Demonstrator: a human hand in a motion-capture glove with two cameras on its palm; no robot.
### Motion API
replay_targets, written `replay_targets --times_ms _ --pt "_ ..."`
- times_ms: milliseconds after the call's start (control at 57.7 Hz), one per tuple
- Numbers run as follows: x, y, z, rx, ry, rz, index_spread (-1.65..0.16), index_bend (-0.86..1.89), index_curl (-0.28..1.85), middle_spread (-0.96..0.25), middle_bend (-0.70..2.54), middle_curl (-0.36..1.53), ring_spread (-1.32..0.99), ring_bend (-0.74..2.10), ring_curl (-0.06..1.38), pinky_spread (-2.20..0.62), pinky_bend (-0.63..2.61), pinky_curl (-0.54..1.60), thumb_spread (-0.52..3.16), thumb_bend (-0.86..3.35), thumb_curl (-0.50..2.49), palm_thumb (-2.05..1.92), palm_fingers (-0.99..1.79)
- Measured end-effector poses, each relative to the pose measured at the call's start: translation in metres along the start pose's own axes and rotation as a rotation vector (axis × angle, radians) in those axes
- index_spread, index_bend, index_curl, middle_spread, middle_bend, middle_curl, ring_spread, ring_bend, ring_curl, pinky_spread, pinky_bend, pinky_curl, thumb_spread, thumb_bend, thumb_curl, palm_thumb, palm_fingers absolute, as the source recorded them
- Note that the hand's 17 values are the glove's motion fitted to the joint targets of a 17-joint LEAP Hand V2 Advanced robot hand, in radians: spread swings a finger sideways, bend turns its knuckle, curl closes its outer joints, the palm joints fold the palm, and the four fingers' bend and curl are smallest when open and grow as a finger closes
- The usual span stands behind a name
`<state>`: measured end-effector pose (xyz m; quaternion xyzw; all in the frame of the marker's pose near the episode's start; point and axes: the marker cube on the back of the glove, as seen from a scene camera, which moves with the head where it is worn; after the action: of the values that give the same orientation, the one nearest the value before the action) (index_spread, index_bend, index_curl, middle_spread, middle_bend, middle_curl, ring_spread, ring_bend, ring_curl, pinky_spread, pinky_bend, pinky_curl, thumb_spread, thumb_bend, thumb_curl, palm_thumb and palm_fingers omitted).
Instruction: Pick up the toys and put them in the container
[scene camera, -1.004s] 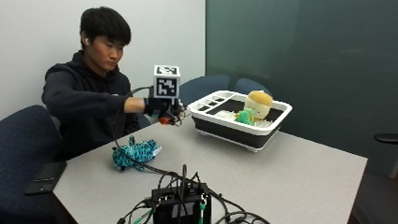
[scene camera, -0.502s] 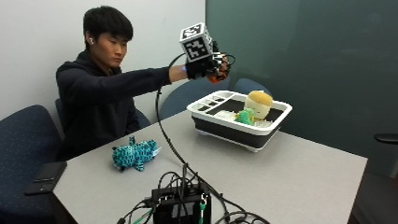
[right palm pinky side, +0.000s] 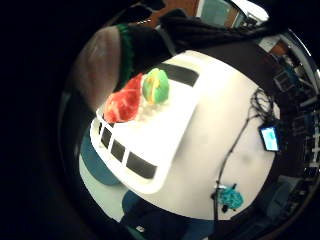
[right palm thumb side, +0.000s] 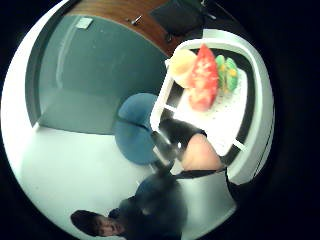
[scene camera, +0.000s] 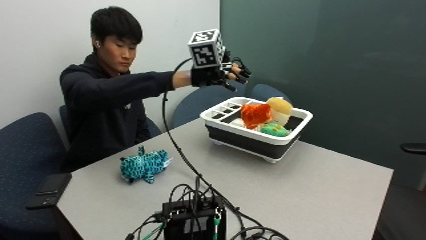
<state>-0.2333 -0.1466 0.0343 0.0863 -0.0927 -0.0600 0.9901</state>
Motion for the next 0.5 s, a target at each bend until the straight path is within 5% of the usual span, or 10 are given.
replay_targets --times_ms 104,242,346,502 --pt "0.039 0.028 -0.036 -0.046 0.039 -0.022 -0.3 0.15 0.71 -0.01 0.2 0.51 -0.01 0.26 0.43 0.0 1.15 0.38 1.17 -0.01 0.54 0.1 -0.1" --pt "0.123 0.084 -0.059 -0.3 0.217 -0.031 -0.27 0.11 0.63 -0.01 0.23 0.51 0.0 0.29 0.43 0.01 1.09 0.34 1.25 0.0 0.49 0.15 -0.08" --pt "0.162 0.14 -0.031 -0.389 0.457 -0.085 -0.26 0.09 0.55 -0.02 0.19 0.49 0.0 0.23 0.42 0.02 1.09 0.33 1.26 -0.02 0.45 0.14 -0.18" --pt "0.23 0.176 -0.015 -0.464 0.347 -0.025 -0.25 0.06 0.44 -0.03 0.16 0.45 0.0 0.19 0.4 0.0 1.07 0.31 1.23 -0.01 0.42 0.15 -0.24"
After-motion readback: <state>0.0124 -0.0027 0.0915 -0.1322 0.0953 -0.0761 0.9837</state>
